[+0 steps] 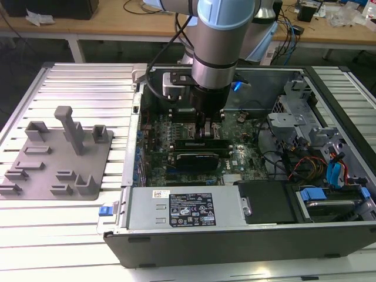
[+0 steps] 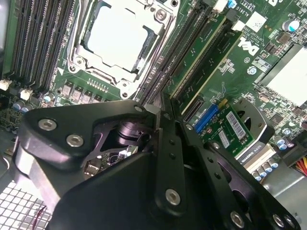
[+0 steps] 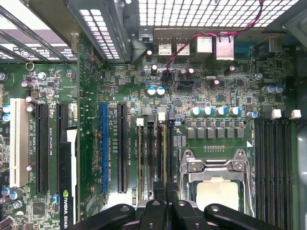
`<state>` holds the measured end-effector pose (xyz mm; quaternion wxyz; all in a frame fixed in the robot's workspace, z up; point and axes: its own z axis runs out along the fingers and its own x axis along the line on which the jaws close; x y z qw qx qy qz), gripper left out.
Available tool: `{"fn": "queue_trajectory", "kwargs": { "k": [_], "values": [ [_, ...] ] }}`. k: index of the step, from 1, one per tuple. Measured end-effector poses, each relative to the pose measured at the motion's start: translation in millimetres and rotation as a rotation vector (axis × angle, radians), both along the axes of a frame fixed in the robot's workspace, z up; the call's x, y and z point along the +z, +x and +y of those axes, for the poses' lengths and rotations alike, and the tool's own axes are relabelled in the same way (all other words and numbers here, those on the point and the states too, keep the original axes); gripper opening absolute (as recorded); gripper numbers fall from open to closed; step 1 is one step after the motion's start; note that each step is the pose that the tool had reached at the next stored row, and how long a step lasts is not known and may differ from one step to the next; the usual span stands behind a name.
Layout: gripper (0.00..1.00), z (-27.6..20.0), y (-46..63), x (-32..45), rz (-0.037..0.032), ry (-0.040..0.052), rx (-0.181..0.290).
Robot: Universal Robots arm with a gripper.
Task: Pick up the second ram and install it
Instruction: 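Insert the second ram into the second slot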
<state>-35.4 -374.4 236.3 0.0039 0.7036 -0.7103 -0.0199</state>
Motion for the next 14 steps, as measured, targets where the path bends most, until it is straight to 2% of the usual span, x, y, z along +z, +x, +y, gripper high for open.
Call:
{"fn": "queue_trajectory", "kwargs": {
  "k": [14],
  "values": [
    [0.09,0.0,-0.4,-2.7,0.0000,0.0030,0.019]
  ]
}}
